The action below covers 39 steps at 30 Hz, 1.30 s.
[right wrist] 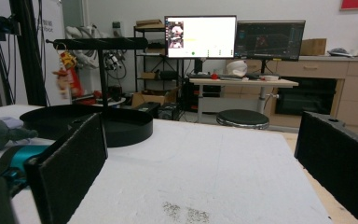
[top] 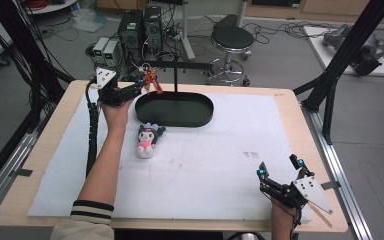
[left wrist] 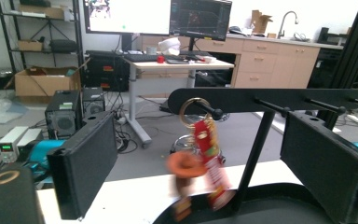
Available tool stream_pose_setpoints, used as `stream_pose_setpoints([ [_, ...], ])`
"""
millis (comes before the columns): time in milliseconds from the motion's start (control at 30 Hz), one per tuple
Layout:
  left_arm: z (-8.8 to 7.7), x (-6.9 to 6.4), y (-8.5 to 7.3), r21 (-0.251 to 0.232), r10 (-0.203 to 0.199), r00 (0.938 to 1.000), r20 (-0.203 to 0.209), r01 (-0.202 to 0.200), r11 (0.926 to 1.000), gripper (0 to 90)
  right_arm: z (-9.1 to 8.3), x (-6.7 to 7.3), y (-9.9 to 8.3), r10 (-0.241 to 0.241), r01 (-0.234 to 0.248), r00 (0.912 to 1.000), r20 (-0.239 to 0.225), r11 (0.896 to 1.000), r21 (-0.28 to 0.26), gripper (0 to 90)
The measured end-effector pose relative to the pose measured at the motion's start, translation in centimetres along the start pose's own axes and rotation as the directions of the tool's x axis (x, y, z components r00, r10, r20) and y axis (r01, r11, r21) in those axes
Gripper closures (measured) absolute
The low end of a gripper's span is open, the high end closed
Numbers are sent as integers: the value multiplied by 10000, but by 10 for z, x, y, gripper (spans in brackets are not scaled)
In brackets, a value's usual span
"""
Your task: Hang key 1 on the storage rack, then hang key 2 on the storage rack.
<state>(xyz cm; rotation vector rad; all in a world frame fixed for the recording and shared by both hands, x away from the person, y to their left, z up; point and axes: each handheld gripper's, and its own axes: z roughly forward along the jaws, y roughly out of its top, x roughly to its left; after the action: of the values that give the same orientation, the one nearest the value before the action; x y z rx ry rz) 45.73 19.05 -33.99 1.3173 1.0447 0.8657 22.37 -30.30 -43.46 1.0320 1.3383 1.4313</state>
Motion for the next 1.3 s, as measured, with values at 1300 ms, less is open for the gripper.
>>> stream_pose_setpoints([
  [1300,-60,-9,2,384,102,9999,-17,-102,9992,70,5,-7,5,150,-137,9996,244,9985,-528,16],
])
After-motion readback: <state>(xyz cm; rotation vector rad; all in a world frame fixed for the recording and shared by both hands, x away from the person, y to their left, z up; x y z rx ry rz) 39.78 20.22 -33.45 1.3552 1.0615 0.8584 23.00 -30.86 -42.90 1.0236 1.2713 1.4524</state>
